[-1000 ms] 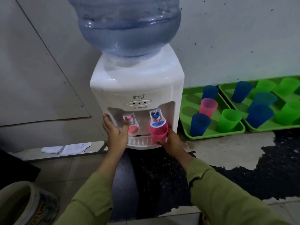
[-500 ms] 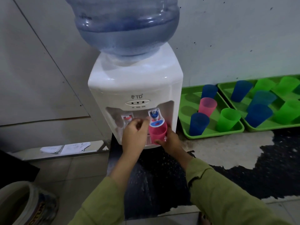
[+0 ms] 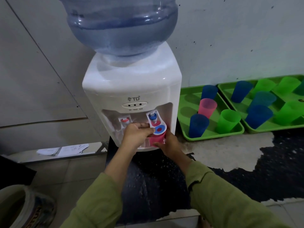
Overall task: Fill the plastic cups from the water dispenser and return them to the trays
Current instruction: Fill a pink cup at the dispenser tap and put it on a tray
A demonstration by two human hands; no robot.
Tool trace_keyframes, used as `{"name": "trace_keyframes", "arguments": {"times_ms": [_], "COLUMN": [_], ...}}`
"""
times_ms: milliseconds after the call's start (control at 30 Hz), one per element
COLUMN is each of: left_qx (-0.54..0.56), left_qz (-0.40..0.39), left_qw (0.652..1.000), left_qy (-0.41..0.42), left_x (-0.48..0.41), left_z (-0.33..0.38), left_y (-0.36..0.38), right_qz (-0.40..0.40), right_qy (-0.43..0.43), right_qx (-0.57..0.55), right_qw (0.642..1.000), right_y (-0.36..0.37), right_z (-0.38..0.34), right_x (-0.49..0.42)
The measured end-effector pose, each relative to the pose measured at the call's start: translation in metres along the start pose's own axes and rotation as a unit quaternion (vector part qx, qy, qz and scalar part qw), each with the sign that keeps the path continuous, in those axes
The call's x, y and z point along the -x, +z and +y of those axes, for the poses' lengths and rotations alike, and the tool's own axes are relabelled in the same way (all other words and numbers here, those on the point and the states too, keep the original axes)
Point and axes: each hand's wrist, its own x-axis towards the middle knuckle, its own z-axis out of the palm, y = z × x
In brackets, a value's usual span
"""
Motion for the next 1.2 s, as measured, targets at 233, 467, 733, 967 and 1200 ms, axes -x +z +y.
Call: {"name": "trace_keyframes", "arguments": {"times_ms": [233, 467, 733, 967, 1200], "left_qx": [-0.144, -0.297, -0.253, -0.09, -0.059], "left_qz": [0.08, 0.135, 0.141, 0.137, 0.121], "left_qw": [0.985, 0.942, 0.946, 0.959, 0.97], "left_qy": [0.054, 0.075, 0.148, 0.231, 0.204], "left_x": [-0.017, -0.029, -0.024, -0.001, 0.012], "left_z": [-0.025, -0.029, -0.038, -0.065, -0.088], "left_y": [0.017, 0.024, 0.02, 0.02, 0.023], "right_qz": [0.024, 0.022, 0.026, -0.003, 0.001], "right_qy": [0.012, 0.017, 0.009, -0.031, -0.018], "right_qx": [-0.032, -0.05, -0.074, 0.009, 0.024], "right_qw": [0.999, 0.998, 0.997, 0.999, 1.0], "right_y": [0.001, 0.004, 0.006, -0.004, -0.019], "right_z": [0.001, 0.003, 0.003, 0.009, 0.019], "right_x": [0.0, -0.004, -0.003, 0.008, 0.028]}}
